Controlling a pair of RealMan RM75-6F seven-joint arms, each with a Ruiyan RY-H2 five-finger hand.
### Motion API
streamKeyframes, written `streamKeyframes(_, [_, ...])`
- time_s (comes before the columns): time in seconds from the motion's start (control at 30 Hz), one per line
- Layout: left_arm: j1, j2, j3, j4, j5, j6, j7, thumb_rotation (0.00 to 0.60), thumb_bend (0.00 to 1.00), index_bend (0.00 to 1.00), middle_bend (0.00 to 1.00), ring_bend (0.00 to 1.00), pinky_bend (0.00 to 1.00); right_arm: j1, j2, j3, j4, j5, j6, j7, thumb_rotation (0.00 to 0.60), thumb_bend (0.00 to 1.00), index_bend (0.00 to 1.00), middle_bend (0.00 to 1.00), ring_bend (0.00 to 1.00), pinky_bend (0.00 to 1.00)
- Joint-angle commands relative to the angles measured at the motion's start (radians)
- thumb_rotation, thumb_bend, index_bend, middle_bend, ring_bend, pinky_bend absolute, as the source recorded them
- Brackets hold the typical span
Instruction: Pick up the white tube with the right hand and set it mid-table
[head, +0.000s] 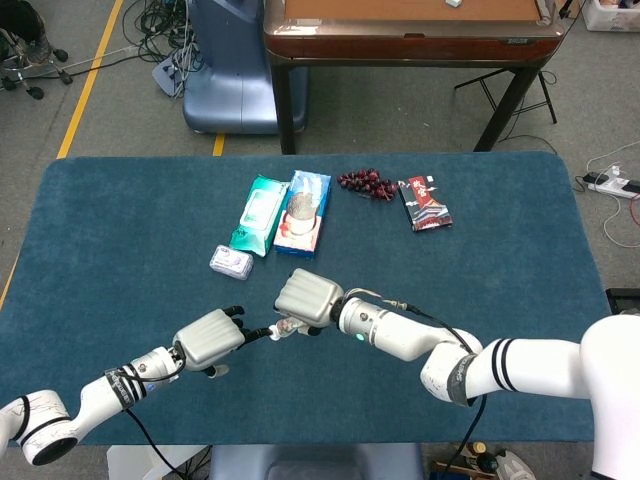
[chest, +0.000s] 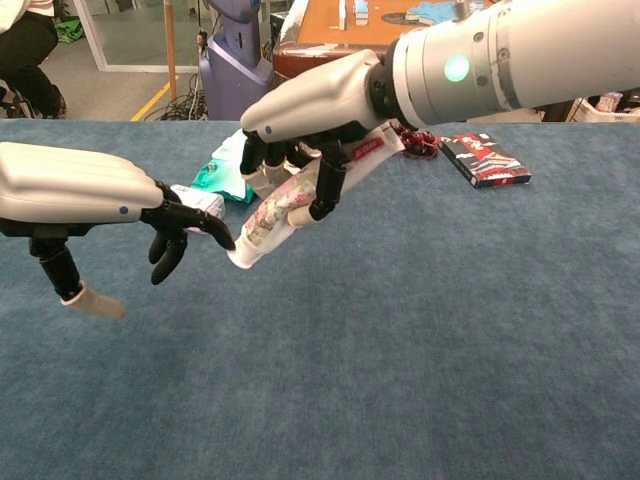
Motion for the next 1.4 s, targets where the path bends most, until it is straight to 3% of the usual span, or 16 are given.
streamKeyframes(0.03, [-0.002, -0.001, 0.001, 0.0, -0.001, -0.001, 0.0, 0.6, 0.2, 0.12, 0.48, 0.41, 0.14, -0.011, 0.002, 0.005, 0.003, -0.021, 0.008, 0.022, 0.6, 0.94, 0.9, 0.8, 0.71, 0.37])
streamKeyframes(1.4, [-0.02, -0.017, 0.016, 0.009, -0.025, -0.001, 0.006, 0.6, 0.2, 0.12, 0.48, 0.4, 0.14, -0.099, 0.016, 0.035, 0.022, -0.191, 0.065, 0.193, 0.6, 0.96, 0.94, 0.82, 0.76, 0.37])
